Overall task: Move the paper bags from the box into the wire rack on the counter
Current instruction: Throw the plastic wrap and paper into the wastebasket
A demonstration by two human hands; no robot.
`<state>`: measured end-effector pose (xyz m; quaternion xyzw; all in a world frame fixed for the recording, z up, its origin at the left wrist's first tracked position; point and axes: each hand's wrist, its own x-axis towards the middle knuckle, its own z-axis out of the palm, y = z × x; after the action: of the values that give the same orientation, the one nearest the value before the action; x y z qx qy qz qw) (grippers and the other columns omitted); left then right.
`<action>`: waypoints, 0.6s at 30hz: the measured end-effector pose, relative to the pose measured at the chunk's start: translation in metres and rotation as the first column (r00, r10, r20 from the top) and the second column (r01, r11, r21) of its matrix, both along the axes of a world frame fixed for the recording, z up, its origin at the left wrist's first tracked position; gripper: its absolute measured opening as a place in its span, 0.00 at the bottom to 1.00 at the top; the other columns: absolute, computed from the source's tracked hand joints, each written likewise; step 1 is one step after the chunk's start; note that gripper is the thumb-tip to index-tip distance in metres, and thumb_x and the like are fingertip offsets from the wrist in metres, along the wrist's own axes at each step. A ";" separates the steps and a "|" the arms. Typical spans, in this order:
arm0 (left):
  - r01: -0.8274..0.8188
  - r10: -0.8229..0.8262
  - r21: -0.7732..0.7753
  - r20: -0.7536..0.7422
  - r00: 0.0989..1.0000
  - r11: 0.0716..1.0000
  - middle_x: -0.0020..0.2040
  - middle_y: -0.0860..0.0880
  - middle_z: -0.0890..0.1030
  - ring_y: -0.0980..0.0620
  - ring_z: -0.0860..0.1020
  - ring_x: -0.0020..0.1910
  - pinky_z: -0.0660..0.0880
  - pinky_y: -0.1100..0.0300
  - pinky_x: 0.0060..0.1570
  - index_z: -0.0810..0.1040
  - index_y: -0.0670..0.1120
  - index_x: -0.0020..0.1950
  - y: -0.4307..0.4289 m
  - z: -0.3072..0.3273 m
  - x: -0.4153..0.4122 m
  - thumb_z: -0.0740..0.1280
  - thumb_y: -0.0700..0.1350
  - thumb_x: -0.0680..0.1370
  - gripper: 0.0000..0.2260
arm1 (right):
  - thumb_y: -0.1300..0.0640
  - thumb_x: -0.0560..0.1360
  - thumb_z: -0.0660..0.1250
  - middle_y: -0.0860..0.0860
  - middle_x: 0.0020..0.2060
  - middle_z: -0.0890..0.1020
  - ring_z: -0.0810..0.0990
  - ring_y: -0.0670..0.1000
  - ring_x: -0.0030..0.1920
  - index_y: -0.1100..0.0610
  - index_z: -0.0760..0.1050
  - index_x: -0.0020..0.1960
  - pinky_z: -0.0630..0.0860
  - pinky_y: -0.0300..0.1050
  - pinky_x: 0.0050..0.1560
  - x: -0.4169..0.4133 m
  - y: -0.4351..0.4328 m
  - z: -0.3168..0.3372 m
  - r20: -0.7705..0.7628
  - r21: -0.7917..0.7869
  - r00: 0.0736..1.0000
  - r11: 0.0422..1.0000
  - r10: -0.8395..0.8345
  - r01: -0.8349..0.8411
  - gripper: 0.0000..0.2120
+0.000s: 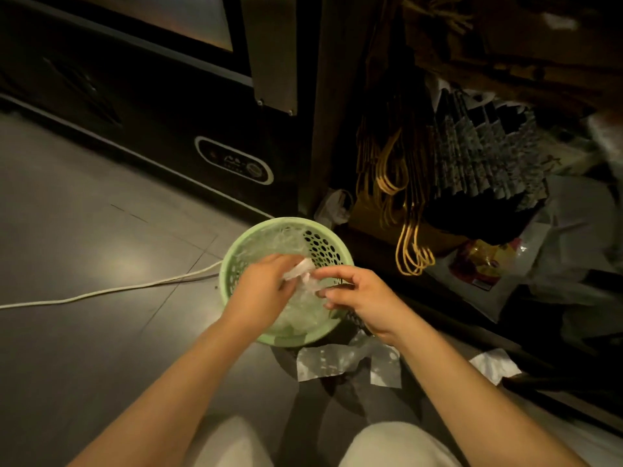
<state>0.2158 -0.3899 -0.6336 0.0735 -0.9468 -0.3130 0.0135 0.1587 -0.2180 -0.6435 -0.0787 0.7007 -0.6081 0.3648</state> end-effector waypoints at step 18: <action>0.425 -0.452 0.361 -0.011 0.892 0.830 0.51 0.57 0.81 0.63 0.78 0.50 0.74 0.71 0.49 0.79 0.49 0.61 0.122 -0.010 -0.015 0.66 0.39 0.76 0.14 | 0.71 0.77 0.62 0.55 0.48 0.81 0.80 0.49 0.44 0.56 0.78 0.49 0.76 0.36 0.38 -0.006 0.171 -0.051 -0.005 0.327 0.913 0.862 -0.409 0.388 0.12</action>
<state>0.2010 -0.2678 -0.6432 -0.1327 -0.8660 -0.4701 -0.1073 0.1522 -0.0466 -0.6945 0.1479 0.7790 -0.5503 0.2616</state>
